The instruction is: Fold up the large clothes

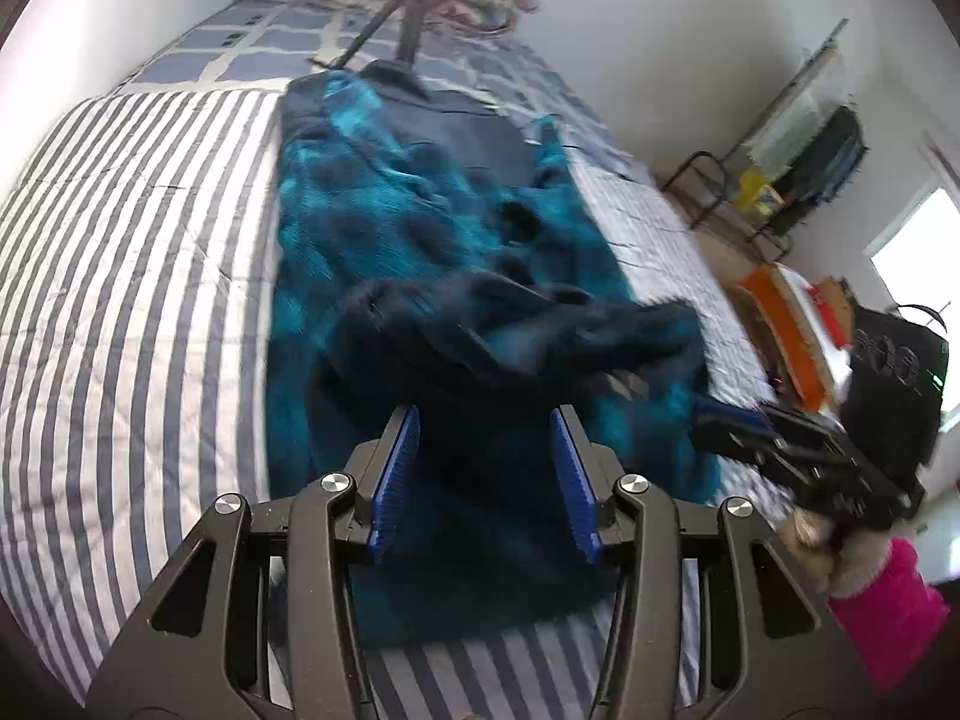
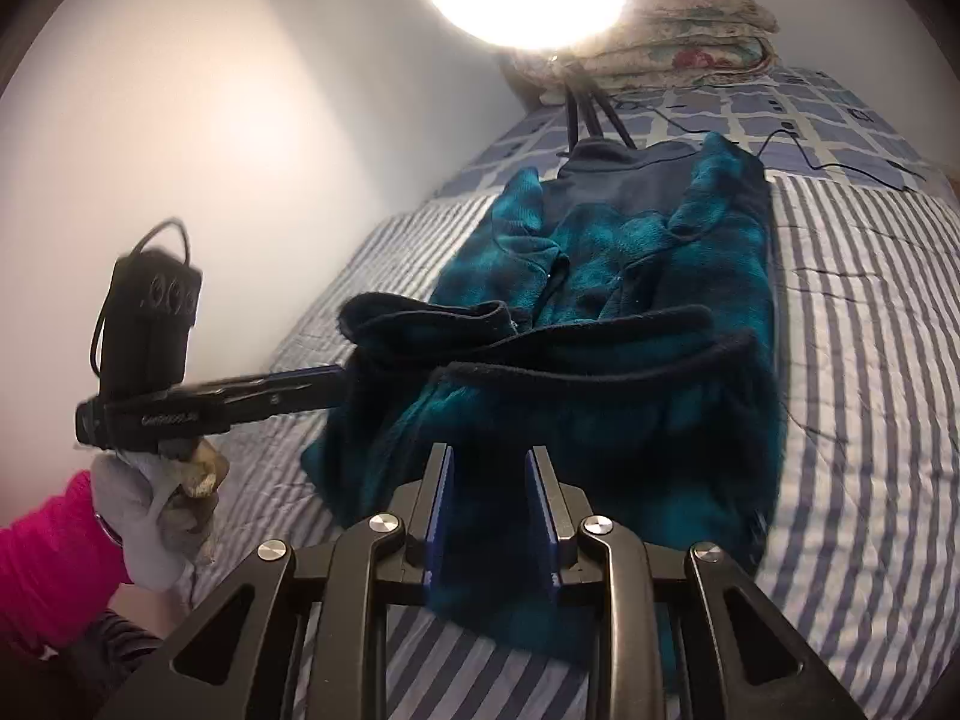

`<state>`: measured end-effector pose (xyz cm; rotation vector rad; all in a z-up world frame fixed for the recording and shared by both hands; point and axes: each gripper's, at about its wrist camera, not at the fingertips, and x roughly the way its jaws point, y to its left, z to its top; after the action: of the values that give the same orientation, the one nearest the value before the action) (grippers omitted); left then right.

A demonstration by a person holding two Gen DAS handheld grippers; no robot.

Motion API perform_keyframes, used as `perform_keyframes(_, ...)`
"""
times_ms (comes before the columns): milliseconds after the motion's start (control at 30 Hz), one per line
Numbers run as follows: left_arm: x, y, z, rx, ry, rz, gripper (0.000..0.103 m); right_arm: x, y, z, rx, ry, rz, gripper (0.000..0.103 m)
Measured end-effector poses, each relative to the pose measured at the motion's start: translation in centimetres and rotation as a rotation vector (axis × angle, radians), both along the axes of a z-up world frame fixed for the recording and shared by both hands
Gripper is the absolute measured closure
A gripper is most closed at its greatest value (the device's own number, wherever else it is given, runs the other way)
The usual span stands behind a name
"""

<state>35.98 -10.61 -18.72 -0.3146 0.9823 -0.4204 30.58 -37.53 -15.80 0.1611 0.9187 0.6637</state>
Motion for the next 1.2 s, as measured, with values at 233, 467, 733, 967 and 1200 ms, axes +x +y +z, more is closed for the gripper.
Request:
perform_keyframes(233,5.8,0.2,-5.0,0.042,0.086,0.072,0.057,6.0,1.2,-4.0,-0.145,0.068,-0.043,0.079)
perform_keyframes(467,4.6,0.0,-4.5,0.055,0.031,0.048,0.057,6.6,1.1,-5.5,-0.161,0.120,-0.013,0.081)
perform_keyframes(733,5.0,4.2,1.8,-0.003,-0.059,0.049,0.057,7.0,-4.1,0.9,-0.037,0.020,-0.023,0.078)
perform_keyframes(967,11.7,7.2,2.6,0.024,-0.098,0.119,0.057,14.1,-6.7,2.5,-0.136,-0.080,-0.227,0.078)
perform_keyframes(1200,18.6,7.0,-0.5,-0.047,-0.064,0.109,0.057,21.3,-5.8,0.5,-0.184,-0.083,-0.268,0.079)
